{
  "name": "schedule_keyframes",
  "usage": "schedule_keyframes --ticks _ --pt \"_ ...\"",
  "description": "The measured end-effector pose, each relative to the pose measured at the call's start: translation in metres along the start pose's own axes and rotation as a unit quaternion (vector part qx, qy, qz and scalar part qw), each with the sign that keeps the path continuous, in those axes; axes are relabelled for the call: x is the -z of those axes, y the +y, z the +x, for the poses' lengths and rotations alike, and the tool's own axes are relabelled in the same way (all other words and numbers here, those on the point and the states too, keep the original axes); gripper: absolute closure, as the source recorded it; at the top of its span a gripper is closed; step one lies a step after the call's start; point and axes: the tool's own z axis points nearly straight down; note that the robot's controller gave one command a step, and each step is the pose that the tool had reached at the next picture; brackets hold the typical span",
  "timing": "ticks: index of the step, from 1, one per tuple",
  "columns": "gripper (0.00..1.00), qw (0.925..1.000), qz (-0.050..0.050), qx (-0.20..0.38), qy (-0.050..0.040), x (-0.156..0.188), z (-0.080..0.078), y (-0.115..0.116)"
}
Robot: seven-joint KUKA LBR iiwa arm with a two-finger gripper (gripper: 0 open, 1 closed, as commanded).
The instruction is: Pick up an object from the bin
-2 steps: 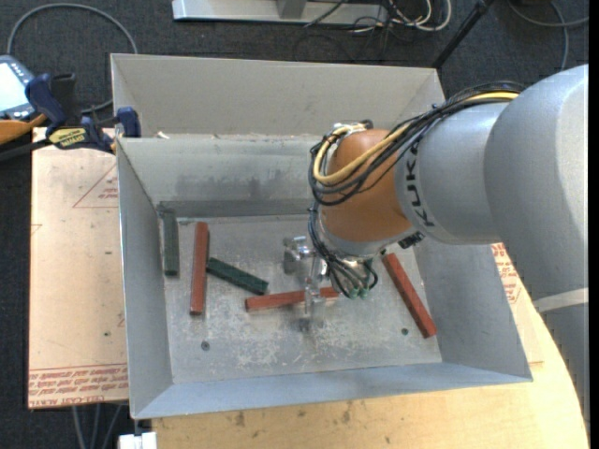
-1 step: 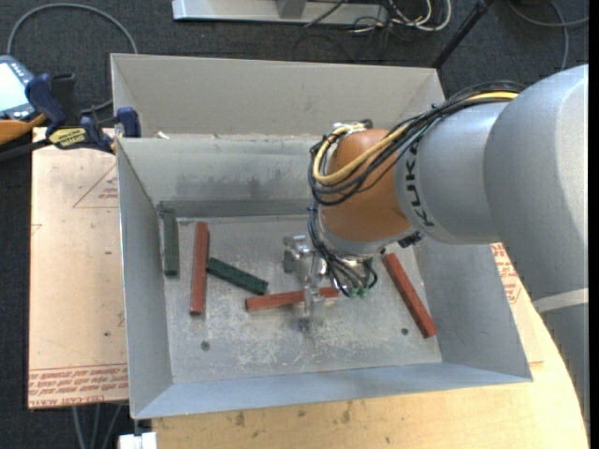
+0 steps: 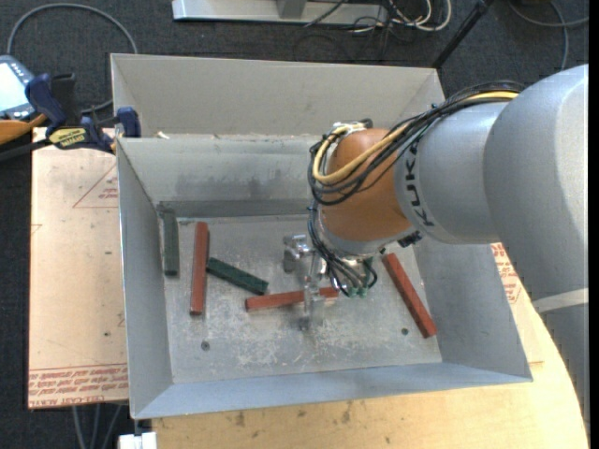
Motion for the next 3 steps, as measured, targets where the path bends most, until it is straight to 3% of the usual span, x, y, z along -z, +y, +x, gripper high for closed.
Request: schedule_keyframes --ticks 2,3 --pt "0.00 1.0000 0.000 -0.001 -0.0005 0.0005 -0.0012 0.0002" --pt "1.00 1.0000 0.000 -0.001 -0.0015 0.0029 -0.0025 0.0001"
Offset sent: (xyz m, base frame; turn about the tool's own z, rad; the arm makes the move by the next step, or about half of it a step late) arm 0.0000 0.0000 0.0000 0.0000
